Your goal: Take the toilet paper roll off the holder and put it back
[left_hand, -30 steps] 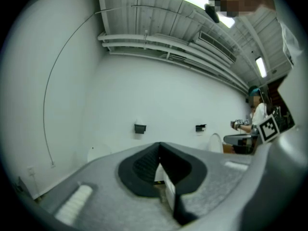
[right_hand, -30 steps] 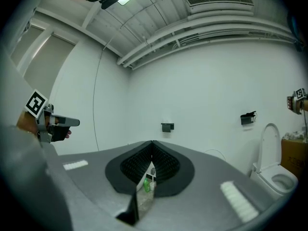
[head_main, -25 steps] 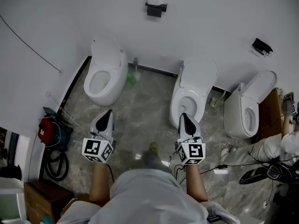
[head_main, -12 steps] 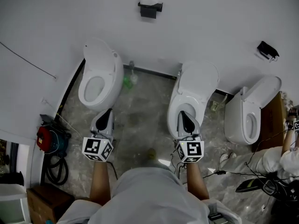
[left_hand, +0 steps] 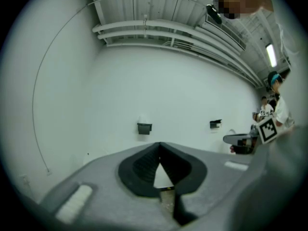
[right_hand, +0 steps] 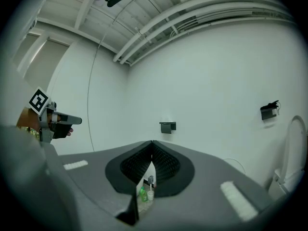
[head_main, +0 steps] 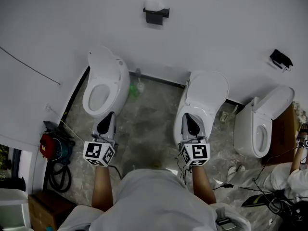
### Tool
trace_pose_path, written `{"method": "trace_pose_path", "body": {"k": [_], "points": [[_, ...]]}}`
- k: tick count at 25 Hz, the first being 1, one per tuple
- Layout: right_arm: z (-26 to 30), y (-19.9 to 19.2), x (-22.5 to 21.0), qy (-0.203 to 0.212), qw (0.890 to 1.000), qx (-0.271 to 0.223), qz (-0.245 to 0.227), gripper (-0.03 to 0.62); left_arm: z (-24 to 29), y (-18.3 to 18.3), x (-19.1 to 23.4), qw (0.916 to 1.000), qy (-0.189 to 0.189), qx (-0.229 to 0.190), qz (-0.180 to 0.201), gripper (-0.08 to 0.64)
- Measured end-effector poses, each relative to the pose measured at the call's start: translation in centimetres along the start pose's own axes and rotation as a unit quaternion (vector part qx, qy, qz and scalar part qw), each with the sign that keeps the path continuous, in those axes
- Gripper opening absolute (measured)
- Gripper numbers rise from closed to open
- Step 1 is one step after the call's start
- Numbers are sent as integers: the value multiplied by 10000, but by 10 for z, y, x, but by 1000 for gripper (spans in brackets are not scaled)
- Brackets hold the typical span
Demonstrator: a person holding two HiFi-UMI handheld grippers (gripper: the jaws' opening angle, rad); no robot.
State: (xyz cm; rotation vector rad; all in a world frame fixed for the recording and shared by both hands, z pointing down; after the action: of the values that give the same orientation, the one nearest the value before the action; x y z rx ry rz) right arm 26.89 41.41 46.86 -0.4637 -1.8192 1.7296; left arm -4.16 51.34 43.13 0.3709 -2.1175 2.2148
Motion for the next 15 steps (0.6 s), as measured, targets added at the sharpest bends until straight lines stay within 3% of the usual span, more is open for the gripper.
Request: {"method": "trace_pose_path", "body": {"k": [5,15], "points": [[16,2,-2,25,10000,-2,49,-2,6,8,12,9999,134,-84,58,-2],[75,3,-11,-85,9999,91,-5,-2,62,18,49,10000,-51,-40,72,-2]]}}
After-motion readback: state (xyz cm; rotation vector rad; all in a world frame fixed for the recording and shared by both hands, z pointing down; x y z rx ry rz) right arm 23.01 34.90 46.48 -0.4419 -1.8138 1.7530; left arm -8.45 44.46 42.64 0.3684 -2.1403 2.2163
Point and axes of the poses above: the fingertips, and each gripper's own axes: z forward along the fingers, x to its left, y out of its top, the point moved 7 cm from there along -z, backward along the fingers, and after that the axes turned 11 degrees about -z, right-handed, at the moved point
